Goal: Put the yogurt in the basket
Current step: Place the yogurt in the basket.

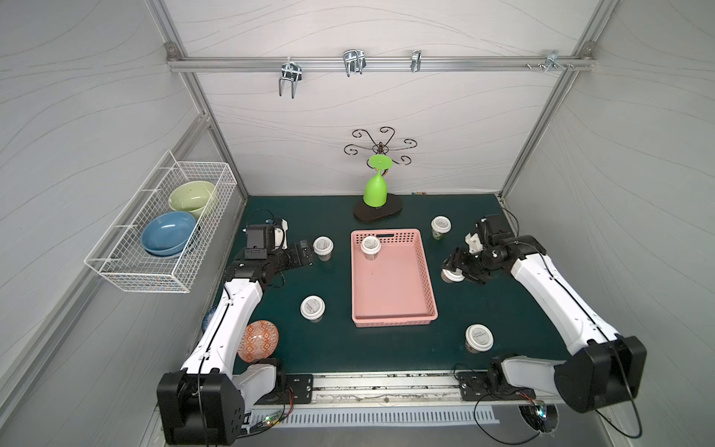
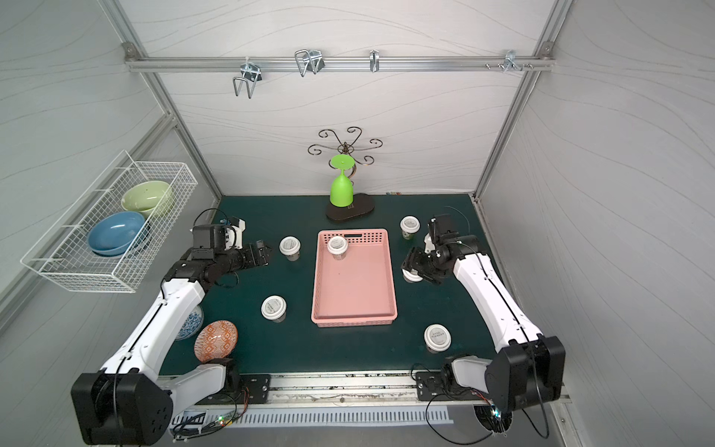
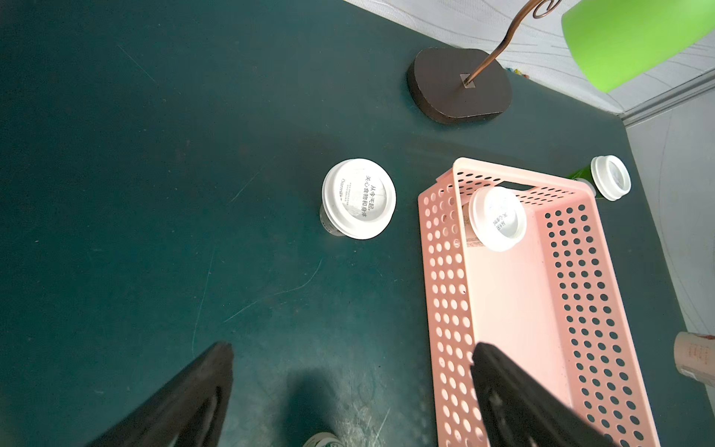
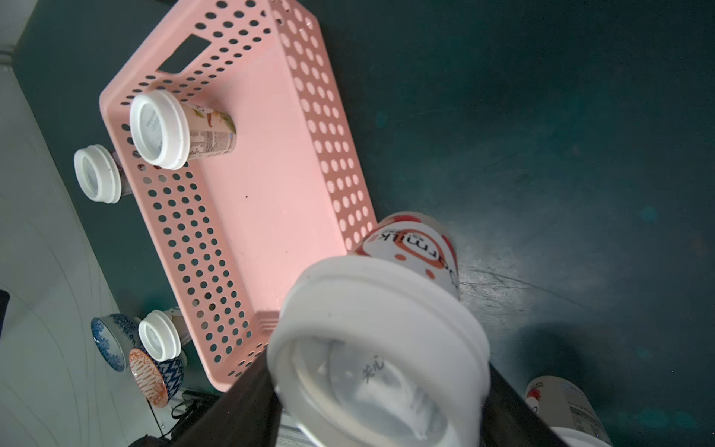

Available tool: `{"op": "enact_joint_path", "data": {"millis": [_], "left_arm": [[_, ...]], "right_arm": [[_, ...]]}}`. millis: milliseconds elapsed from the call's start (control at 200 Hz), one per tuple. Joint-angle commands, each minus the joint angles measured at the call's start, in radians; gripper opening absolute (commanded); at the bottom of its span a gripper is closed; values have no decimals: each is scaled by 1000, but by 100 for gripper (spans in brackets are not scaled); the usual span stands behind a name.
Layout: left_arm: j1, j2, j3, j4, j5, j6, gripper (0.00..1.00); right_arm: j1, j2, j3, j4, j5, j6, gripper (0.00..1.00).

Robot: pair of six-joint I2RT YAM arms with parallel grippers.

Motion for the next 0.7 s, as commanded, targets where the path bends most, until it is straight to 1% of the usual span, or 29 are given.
{"op": "enact_joint_path", "data": {"millis": [0,100,180,355,565,695], "left_arm": [[8,-20,5,36,-3,0,100],[8,-22,17,20,-3,7,99],[8,-26,6,33,-21,7,99],[9,-32,7,22,-2,5,99],[11,-48,-2,26,6,10,99],[11,-51,-16,40,-17,13,99]], "right_arm": [[64,68,86,-18,-5,25,62],[104,147,159,-1,-25,44,62],[139,208,214,17,-13,45,62],[191,351,333,33,-17,48,62],[215,495,424,59,-19,48,62],[220,571,472,71,-15,41,63]]}}
